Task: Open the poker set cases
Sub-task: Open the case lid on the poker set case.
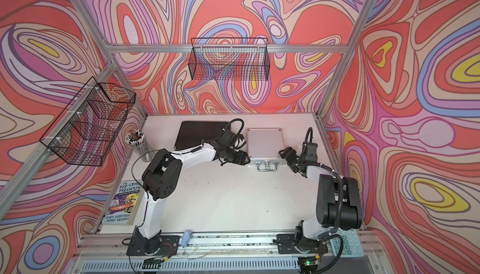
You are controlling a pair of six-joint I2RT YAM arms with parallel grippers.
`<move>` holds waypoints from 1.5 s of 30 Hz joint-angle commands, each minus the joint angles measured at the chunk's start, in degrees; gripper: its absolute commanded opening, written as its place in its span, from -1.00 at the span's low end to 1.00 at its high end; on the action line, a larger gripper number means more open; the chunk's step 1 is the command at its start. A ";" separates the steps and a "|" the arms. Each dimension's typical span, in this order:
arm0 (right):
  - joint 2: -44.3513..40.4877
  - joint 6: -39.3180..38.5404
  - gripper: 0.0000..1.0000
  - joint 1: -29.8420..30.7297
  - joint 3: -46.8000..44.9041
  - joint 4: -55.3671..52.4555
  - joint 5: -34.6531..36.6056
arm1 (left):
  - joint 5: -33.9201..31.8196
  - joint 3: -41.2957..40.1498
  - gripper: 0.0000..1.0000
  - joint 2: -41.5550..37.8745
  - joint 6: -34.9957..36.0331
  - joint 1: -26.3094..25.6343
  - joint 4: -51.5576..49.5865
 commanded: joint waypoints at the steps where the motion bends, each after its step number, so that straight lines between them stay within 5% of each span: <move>1: 0.67 2.41 0.63 -0.08 -0.43 5.16 -2.87 | 0.19 2.78 0.42 1.91 0.54 -0.39 -0.85; 16: 0.20 7.99 0.63 -0.08 -2.16 10.56 -7.91 | 4.42 10.34 0.43 4.59 -0.33 -1.80 -2.74; 21: 1.13 3.56 0.63 -0.09 -1.57 4.53 -2.81 | 5.22 12.29 0.43 4.51 -0.70 -1.88 -2.80; 27: 0.64 -1.63 0.64 -0.09 0.00 -1.91 3.83 | 3.39 11.62 0.46 3.73 0.47 -1.88 -4.13; 36: 1.96 0.13 0.64 0.77 0.09 2.46 0.98 | -2.22 9.72 0.63 5.34 1.85 -1.80 -4.91; 45: 2.47 3.61 0.64 4.02 0.45 5.93 -0.44 | -0.85 10.23 0.65 5.48 1.02 -2.06 -4.34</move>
